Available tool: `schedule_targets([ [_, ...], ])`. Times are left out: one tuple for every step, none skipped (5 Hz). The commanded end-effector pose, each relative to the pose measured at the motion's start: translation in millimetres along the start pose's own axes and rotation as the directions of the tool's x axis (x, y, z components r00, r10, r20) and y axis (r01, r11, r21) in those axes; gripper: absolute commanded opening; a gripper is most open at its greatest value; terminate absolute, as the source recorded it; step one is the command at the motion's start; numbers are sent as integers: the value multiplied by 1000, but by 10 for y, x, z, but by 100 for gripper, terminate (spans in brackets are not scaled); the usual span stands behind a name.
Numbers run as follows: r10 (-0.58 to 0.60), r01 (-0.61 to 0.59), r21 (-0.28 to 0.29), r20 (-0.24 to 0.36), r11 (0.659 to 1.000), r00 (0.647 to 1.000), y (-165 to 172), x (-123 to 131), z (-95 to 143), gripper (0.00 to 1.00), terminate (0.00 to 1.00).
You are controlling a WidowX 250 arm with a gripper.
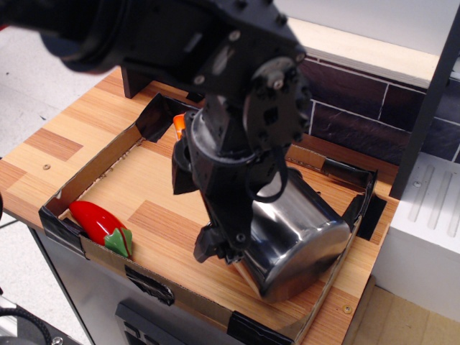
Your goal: Upright metal pot
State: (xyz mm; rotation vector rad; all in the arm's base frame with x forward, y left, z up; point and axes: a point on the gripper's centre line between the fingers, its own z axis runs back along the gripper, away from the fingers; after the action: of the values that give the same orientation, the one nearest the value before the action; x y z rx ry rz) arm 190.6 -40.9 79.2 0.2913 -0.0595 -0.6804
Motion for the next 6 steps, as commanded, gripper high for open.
schedule_targets([
  [-4,4,17,-4,1000,1000,30,-70,-90,100,0],
  [-7,7,35,-6,999,1000,20,-41,-164,100,0],
  [-17,16,34,16,999,1000,-6,-18,-184,100,0],
  [-24,23,44,24,999,999,-16,-22,-183,0,0],
  [-3,0,75,36,997,999,19,-19,-163,0,0],
  [48,-54,116,52,992,997,118,15,-100,0,0],
])
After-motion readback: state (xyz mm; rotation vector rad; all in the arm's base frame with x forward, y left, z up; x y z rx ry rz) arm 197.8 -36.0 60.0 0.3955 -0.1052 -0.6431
